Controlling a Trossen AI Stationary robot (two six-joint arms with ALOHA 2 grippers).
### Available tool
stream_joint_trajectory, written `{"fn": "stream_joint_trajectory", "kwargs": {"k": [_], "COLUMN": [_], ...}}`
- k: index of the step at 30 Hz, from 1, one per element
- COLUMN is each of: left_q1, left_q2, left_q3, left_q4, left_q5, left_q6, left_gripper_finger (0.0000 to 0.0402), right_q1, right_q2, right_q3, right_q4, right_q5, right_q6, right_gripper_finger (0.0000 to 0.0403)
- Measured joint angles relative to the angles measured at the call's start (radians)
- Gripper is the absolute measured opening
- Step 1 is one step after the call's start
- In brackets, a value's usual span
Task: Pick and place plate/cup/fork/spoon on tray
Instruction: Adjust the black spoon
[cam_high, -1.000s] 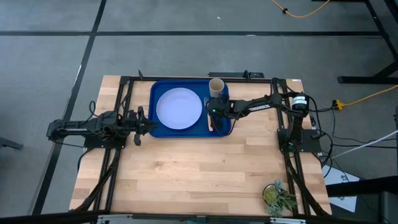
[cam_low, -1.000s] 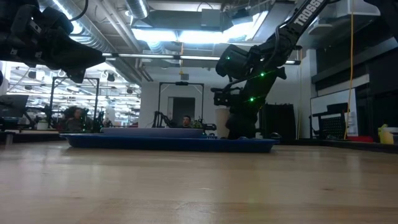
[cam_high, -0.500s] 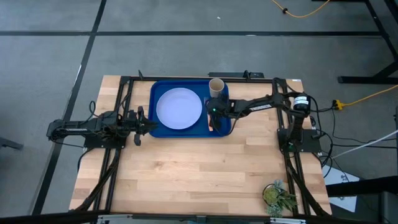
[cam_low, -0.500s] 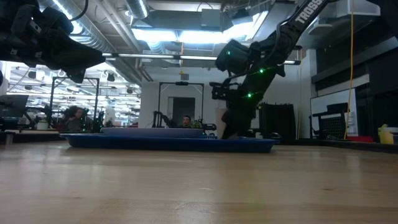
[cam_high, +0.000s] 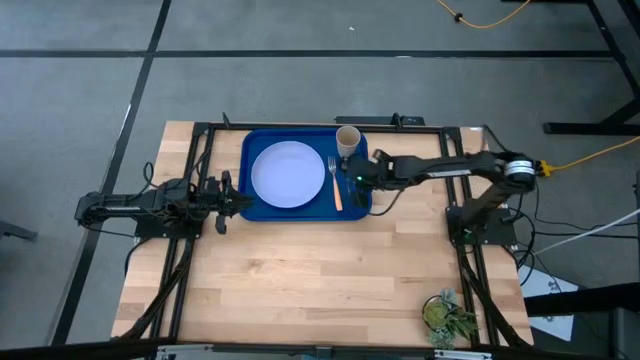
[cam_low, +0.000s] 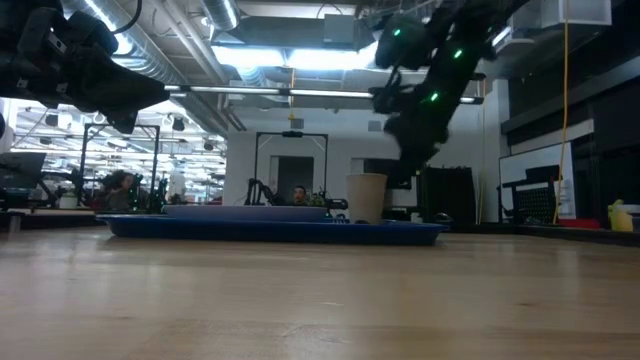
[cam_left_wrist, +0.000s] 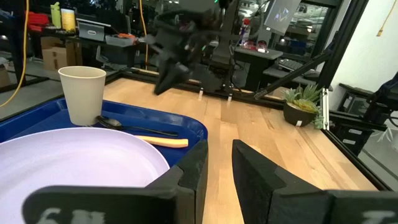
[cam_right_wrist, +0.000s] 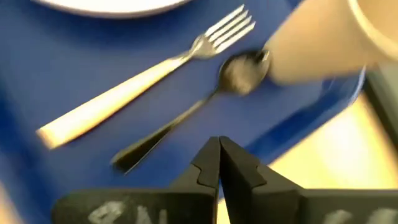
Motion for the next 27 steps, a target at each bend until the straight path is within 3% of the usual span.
{"fn": "stream_joint_trajectory", "kwargs": {"k": [4, 8, 14, 17, 23, 27], "left_q1": [0.000, 0.000, 0.000, 0.000, 0.000, 0.000], "left_q2": [0.000, 0.000, 0.000, 0.000, 0.000, 0.000], "left_q3": [0.000, 0.000, 0.000, 0.000, 0.000, 0.000], "left_q4": [0.000, 0.000, 0.000, 0.000, 0.000, 0.000], "left_q5": [0.000, 0.000, 0.000, 0.000, 0.000, 0.000], "left_q6": [0.000, 0.000, 0.000, 0.000, 0.000, 0.000], "left_gripper_finger": [0.0065, 0.0065, 0.0065, 0.0065, 0.0065, 0.0065], "right_q1": [0.029, 0.082, 0.162, 0.191, 0.206, 0.175], "right_q2": [-0.103, -0.228, -0.394, -0.437, -0.503, -0.508], "right_q3": [-0.020, -0.150, -0.481, -0.591, -0.722, -0.719], "right_q4": [-0.123, -0.095, 0.308, 0.504, 0.654, 0.655], "right_q5": [-0.081, -0.138, -0.298, -0.325, -0.323, -0.302], "right_q6": [0.184, 0.301, 0.282, 0.238, 0.168, 0.174], "right_gripper_finger": [0.0013, 0.0014, 0.0016, 0.0016, 0.0016, 0.0016]}}
